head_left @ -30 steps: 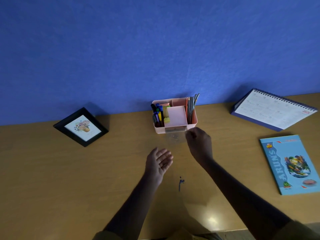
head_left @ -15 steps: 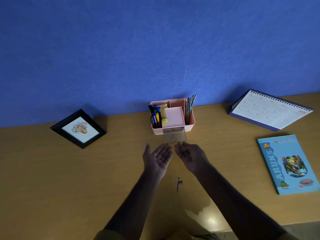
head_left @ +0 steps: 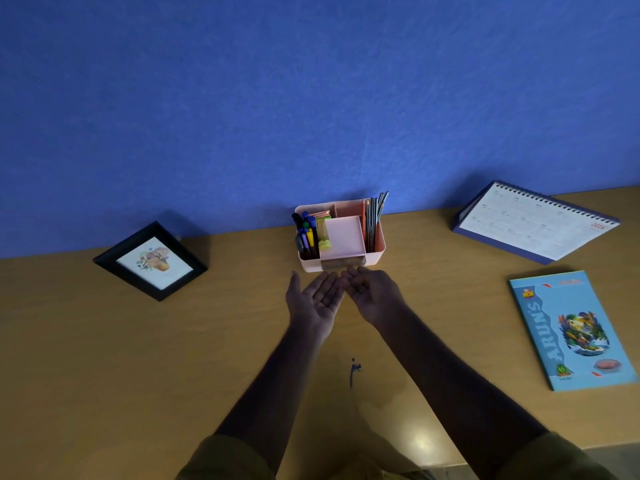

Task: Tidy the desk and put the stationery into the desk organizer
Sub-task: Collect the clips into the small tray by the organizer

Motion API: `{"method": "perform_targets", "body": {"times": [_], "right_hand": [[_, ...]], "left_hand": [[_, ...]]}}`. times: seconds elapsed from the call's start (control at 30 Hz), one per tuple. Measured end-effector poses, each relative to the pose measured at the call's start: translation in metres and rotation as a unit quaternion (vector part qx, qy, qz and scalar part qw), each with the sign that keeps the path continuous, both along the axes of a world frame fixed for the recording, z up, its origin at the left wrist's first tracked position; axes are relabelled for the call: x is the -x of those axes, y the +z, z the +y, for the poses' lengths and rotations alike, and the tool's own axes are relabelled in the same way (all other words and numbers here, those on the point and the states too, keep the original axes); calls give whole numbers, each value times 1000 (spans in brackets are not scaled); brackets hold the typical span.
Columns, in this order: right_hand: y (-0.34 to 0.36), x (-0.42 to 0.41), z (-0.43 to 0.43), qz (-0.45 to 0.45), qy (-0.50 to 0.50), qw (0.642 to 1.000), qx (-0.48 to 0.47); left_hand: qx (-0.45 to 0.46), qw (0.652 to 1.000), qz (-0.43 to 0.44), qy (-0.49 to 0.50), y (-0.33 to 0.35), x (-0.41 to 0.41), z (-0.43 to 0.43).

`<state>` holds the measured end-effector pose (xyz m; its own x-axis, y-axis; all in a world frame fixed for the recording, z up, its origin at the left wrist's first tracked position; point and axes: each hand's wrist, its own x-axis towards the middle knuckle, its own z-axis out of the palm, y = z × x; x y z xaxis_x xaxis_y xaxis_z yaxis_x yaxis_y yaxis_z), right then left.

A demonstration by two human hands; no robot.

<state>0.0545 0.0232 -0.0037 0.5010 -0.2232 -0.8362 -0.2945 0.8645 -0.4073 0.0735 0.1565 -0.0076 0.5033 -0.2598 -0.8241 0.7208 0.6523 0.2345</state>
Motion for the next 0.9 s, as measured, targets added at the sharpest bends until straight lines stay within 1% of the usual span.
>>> {"method": "perform_targets", "body": {"times": [0.2, 0.33, 0.5, 0.57, 0.67, 0.73, 0.8, 0.9], "right_hand": [[-3, -8, -2, 0, 11, 1000, 6], [0, -12, -5, 1, -2, 1000, -11], [-4, -15, -9, -9, -8, 999, -29], [-6, -15, -10, -7, -3, 1000, -22], [-4, -11, -9, 7, 48, 998, 35], [-2, -4, -9, 43, 94, 991, 83], [1, 7, -6, 80, 152, 975, 140], [-2, 26, -3, 76, 235, 941, 231]], "left_hand": [[2, 1000, -8, -5, 0, -8, -6], [10, 1000, -22, -5, 3, -11, -8], [-1, 999, -38, -12, 3, -14, -11], [-7, 999, -42, -18, 3, -13, -10], [-47, 996, -42, -59, 3, -10, -9], [-105, 984, -43, -134, 2, -5, -9], [-155, 963, -43, -217, 0, 2, -8], [-207, 934, -47, -289, 2, 13, -4]]}}
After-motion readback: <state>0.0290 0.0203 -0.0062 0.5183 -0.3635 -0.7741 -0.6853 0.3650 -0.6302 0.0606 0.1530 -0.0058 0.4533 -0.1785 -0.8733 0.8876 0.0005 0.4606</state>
